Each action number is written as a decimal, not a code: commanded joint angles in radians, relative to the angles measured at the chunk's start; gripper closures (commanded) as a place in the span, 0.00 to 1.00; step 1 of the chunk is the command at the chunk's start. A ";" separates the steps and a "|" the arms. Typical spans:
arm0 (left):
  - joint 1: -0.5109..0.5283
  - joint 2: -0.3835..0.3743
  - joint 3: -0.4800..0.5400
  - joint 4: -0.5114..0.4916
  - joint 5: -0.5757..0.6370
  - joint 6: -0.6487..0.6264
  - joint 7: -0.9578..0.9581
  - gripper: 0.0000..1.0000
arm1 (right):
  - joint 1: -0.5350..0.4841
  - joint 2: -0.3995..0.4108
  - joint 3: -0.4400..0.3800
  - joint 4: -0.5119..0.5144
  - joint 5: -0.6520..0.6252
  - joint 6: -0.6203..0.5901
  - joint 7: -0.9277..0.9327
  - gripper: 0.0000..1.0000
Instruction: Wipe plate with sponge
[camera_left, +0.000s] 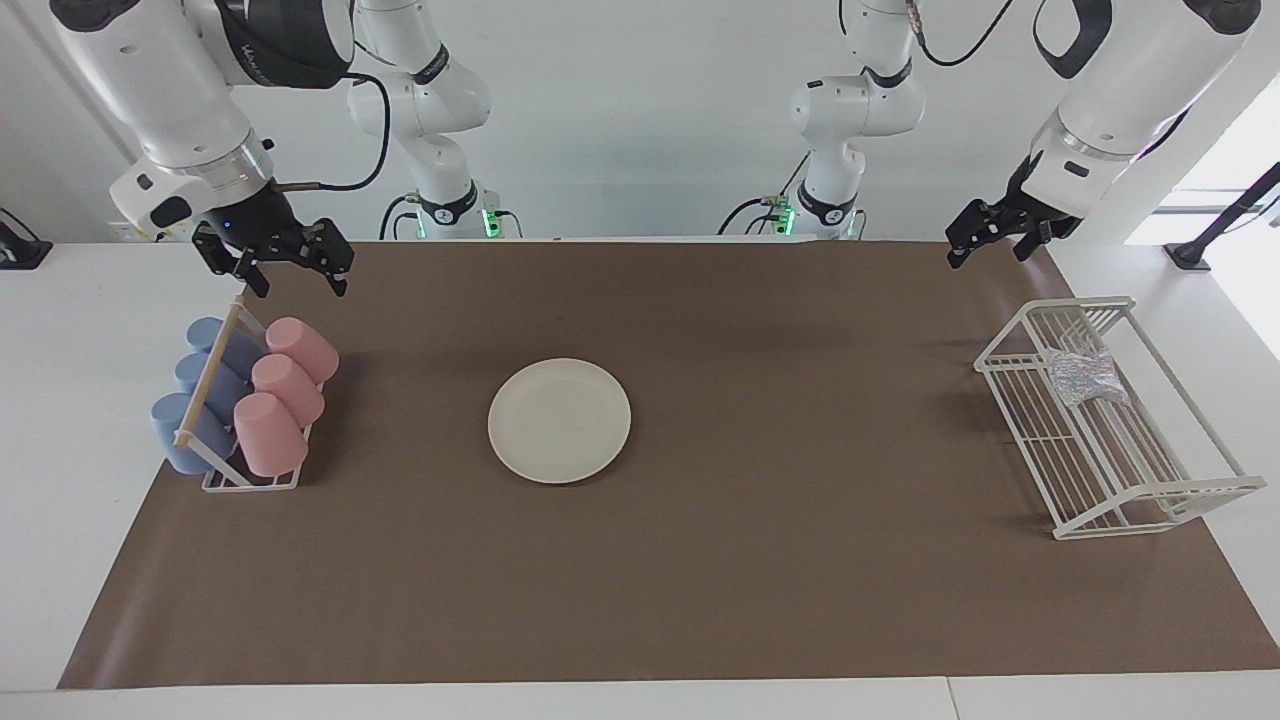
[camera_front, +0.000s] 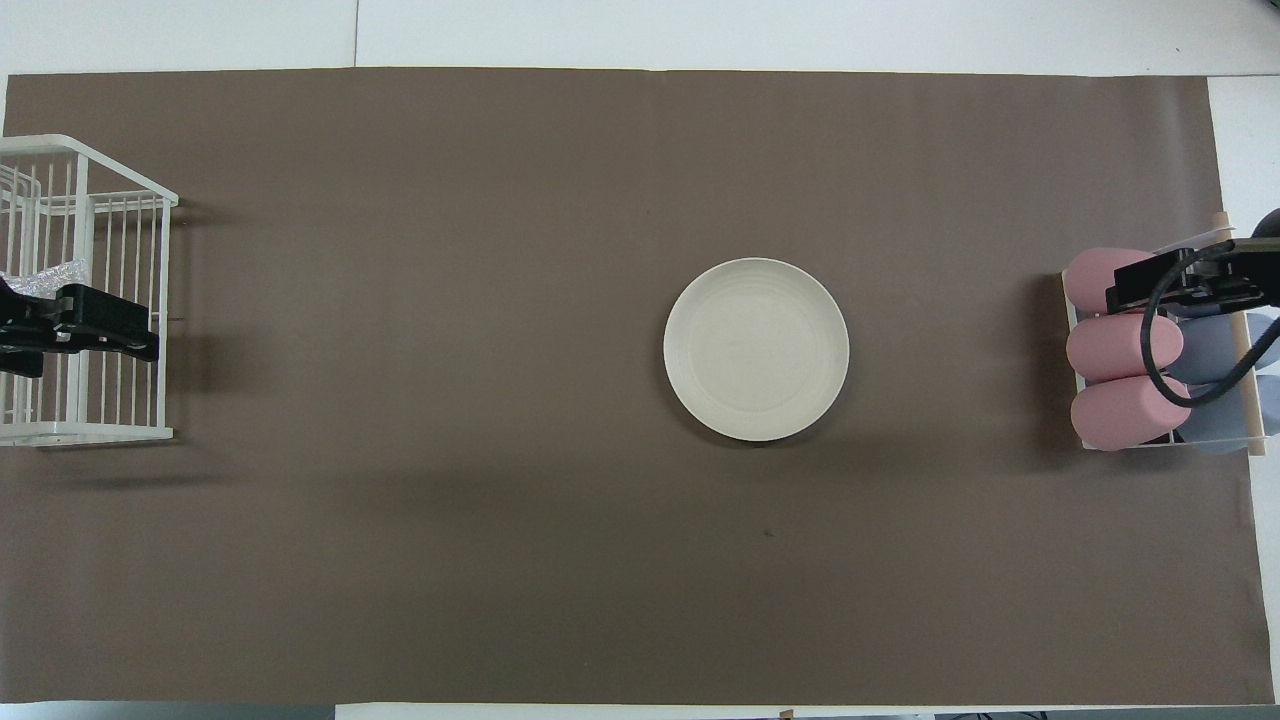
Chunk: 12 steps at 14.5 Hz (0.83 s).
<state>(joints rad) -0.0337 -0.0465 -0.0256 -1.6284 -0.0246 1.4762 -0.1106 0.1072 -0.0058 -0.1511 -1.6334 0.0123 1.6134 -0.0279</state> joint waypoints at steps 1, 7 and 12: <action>0.005 -0.026 0.000 -0.033 -0.011 0.018 -0.004 0.00 | -0.001 -0.013 0.005 -0.011 -0.018 -0.003 -0.007 0.00; 0.028 -0.026 0.000 -0.033 -0.011 0.013 -0.012 0.00 | -0.001 -0.013 0.005 -0.011 -0.018 -0.007 0.014 0.00; 0.012 -0.036 -0.007 -0.103 0.116 0.090 -0.063 0.00 | -0.001 -0.014 0.008 -0.011 -0.006 -0.035 0.146 0.00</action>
<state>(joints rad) -0.0164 -0.0539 -0.0233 -1.6630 0.0098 1.5181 -0.1397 0.1072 -0.0058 -0.1509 -1.6334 0.0123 1.6044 0.0537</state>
